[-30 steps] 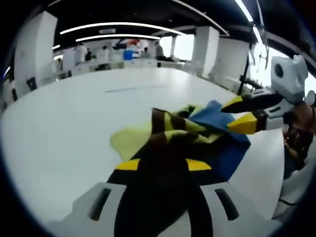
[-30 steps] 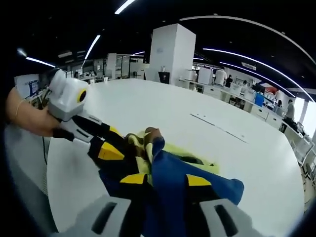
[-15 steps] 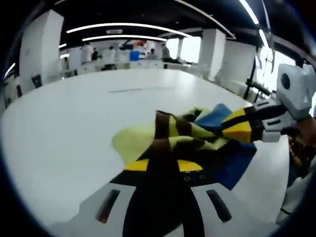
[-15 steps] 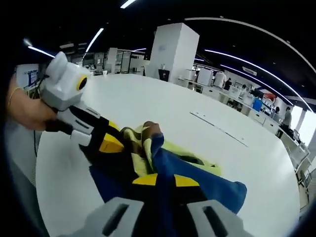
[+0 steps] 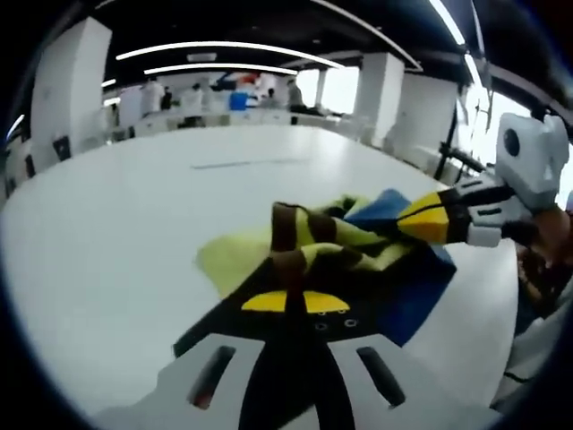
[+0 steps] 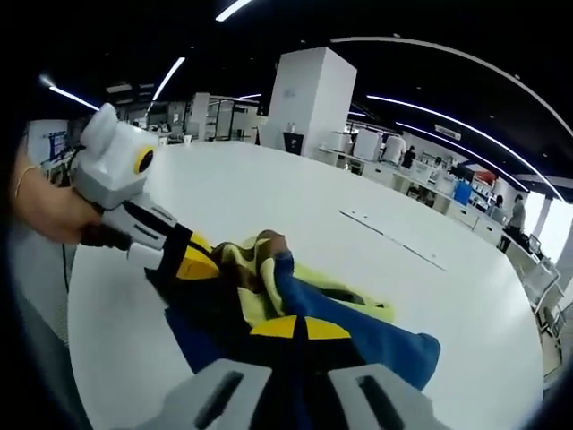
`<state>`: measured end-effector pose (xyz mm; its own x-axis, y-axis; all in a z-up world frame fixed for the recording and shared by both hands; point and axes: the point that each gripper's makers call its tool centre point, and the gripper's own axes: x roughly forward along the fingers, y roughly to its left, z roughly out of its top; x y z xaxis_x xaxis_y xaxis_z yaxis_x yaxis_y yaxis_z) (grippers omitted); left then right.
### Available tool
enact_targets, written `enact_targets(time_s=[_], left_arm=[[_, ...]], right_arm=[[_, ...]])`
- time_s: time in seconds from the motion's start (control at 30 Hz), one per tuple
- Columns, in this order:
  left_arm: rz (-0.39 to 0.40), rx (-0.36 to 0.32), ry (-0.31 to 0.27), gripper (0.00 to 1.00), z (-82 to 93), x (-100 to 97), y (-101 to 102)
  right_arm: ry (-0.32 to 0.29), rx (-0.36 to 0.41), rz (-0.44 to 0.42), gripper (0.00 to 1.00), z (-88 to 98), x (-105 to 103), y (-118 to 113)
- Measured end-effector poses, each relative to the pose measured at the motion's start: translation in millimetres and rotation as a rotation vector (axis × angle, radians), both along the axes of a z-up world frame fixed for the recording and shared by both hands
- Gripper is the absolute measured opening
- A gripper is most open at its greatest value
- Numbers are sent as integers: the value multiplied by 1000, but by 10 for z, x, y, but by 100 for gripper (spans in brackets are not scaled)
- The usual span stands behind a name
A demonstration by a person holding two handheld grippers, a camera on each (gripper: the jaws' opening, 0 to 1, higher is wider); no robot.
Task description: Fold the garment on the visible template until the final outline fits inside the template.
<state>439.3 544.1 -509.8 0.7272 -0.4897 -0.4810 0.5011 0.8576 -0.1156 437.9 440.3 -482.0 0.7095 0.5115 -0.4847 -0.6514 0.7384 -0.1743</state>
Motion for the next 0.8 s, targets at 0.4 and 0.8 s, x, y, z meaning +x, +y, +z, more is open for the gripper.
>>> enact_targets(time_s=[0.4,0.8], left_arm=[[-31,31,-91,0,455,95,73],[-29,8,-72,0,745,243,118]], right_arm=[[-83,17,-53,0,424,120,-214],[-114,18,-86,0,685,297,-370]])
